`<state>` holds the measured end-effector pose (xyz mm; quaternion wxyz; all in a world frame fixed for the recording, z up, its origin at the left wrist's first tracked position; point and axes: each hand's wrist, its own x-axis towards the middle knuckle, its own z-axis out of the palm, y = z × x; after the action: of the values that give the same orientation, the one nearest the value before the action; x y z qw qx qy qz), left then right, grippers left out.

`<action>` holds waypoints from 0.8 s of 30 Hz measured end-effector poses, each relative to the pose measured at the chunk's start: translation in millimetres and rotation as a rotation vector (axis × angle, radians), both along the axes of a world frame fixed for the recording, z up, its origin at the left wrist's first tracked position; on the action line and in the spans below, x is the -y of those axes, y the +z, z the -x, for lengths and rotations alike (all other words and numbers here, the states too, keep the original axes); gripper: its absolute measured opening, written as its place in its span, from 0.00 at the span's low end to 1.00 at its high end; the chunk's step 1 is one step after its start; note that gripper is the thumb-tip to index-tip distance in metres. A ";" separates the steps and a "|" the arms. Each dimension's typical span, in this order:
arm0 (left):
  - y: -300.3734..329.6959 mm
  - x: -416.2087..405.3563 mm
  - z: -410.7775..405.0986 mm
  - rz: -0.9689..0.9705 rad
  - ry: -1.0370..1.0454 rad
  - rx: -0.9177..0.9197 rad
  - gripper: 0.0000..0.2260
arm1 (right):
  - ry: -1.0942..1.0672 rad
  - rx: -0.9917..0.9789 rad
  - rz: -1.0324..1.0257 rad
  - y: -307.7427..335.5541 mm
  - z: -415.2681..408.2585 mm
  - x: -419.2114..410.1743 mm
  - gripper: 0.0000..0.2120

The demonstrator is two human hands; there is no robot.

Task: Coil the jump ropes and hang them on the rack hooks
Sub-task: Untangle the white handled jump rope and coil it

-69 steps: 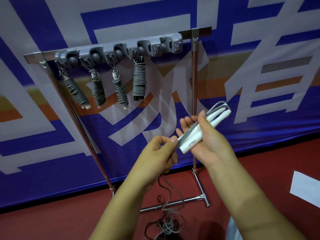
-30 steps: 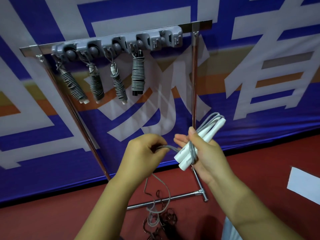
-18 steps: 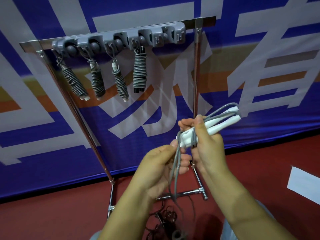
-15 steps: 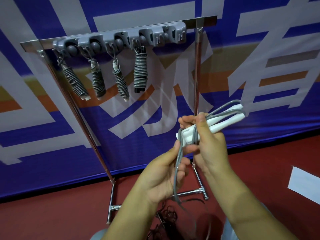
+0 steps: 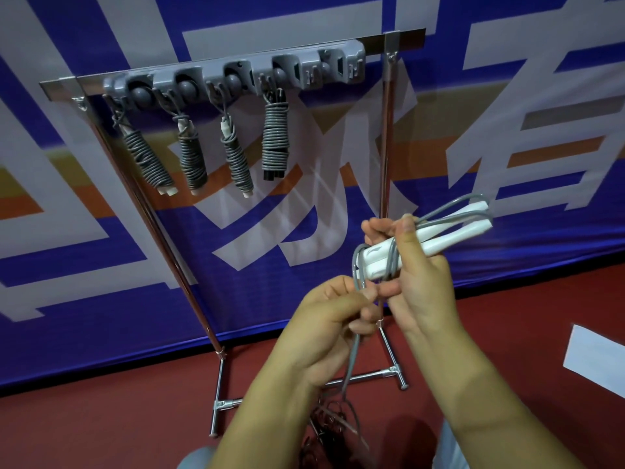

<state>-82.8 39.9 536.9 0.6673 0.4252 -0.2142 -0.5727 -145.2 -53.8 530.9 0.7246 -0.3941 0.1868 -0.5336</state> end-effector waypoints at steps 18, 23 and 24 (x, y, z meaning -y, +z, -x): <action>-14.3 3.6 4.1 -0.044 -0.095 -0.291 0.04 | 0.030 -0.060 0.127 4.2 1.1 -4.2 0.11; -12.5 -3.3 2.3 -0.144 -0.174 0.126 0.12 | 0.131 0.043 -0.004 4.5 0.8 -8.8 0.10; -10.6 -5.4 3.9 -0.167 -0.210 0.195 0.14 | 0.143 0.048 -0.013 5.2 0.7 -9.6 0.10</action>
<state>-86.7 45.3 526.3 0.5423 0.5079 -0.2730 -0.6111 -145.9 -44.2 536.1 0.7677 -0.3888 0.1441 -0.4886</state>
